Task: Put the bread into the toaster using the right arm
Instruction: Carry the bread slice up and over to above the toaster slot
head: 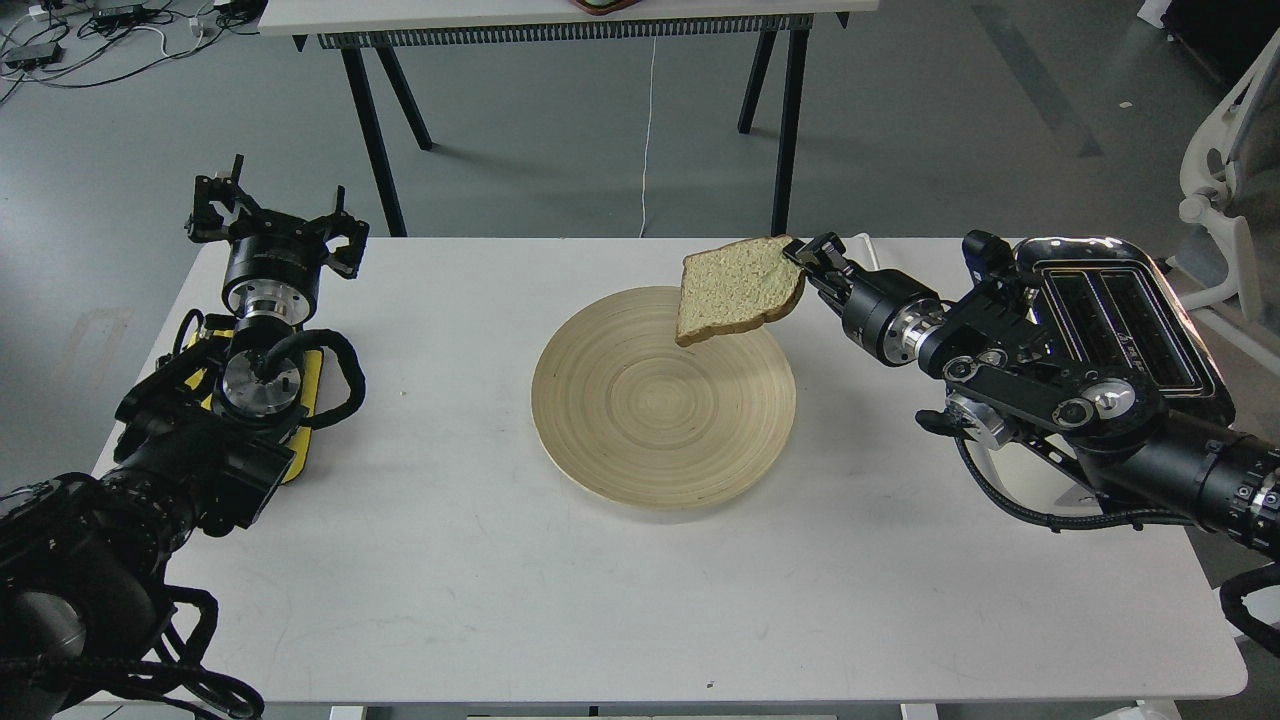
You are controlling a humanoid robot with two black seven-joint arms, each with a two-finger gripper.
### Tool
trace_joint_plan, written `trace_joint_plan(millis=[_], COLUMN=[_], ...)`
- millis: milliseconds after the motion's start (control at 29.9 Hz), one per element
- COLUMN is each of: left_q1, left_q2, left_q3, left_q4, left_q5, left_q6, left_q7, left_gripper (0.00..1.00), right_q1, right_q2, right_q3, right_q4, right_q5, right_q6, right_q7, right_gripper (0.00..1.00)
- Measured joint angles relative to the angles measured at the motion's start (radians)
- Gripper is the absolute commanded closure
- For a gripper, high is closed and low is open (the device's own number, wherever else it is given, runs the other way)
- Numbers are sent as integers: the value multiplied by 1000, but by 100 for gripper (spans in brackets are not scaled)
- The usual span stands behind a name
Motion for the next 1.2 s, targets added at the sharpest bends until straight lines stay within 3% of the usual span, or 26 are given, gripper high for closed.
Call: trace_joint_plan(millis=[334, 803, 1003, 1204], left_q1=[0, 0, 0, 0], left_q2=[0, 0, 0, 0], left_q3=[0, 0, 0, 0], left_q4=[0, 0, 0, 0], left_q5=[0, 0, 0, 0], left_q6=[0, 0, 0, 0], left_q7=[0, 0, 0, 0], left_gripper=[0, 0, 0, 0], right_q1=[214, 350, 338, 323], right_q2=[-391, -917, -1054, -1095], right_q3=[-2, 2, -6, -77], right_q4=[275, 520, 526, 524], right_q5=[-8, -300, -413, -454], right_q6=[33, 241, 290, 303], right_q7=[-45, -162, -166, -165], right_gripper=[100, 100, 100, 100])
